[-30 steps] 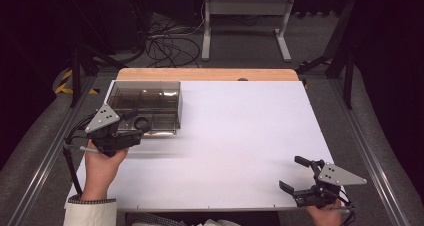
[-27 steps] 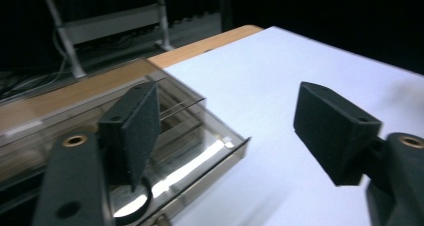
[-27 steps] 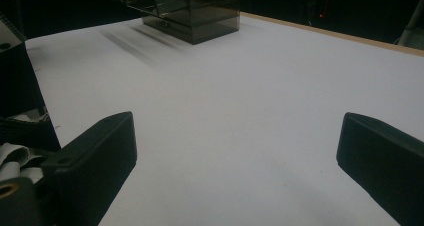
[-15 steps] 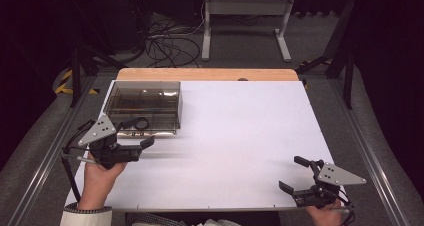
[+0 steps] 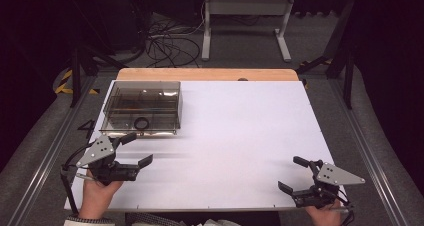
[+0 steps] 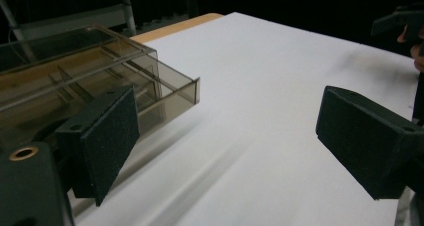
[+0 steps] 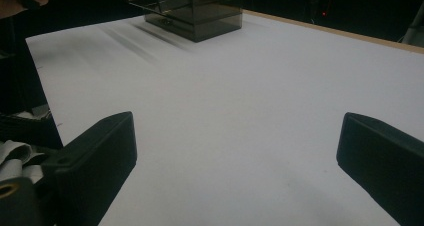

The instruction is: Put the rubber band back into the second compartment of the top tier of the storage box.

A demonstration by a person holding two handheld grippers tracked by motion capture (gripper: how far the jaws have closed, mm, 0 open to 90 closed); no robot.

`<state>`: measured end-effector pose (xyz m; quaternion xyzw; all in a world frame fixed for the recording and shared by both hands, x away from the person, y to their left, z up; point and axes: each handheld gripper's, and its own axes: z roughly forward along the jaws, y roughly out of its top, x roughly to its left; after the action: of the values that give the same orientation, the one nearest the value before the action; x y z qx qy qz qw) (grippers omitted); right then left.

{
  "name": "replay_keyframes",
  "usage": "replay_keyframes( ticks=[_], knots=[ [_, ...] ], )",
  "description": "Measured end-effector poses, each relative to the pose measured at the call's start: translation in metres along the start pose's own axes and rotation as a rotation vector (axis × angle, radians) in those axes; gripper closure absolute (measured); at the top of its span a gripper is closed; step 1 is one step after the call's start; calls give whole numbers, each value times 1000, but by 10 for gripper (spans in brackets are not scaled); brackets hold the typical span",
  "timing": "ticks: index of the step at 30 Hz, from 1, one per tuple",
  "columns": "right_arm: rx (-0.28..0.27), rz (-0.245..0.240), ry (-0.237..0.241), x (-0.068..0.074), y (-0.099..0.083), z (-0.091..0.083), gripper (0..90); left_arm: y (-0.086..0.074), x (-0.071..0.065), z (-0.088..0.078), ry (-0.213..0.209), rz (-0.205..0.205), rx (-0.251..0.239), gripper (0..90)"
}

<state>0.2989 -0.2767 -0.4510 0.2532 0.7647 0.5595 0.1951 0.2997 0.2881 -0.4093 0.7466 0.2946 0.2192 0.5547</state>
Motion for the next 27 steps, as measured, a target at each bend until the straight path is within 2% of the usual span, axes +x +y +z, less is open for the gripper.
replay_keyframes(
  ticks=[9, 11, 19, 21, 27],
  knots=[
    [3, -2, 4, 0, 0, 1, 34, -26, -1, 5, -7, 4, 22, 94],
    [3, -2, 3, 0, 0, 1, 34, -31, -2, 8, -22, -7, 27, 87],
    [11, -1, 8, 1, -1, 3, 34, -49, -8, 18, -44, 19, 55, 57],
    [14, -4, 7, 0, -1, 3, 34, -54, -11, 20, -53, 9, 53, 52],
    [21, 1, 15, 1, -1, 5, 34, -59, -13, 29, -70, 8, 46, 33]
  ],
)
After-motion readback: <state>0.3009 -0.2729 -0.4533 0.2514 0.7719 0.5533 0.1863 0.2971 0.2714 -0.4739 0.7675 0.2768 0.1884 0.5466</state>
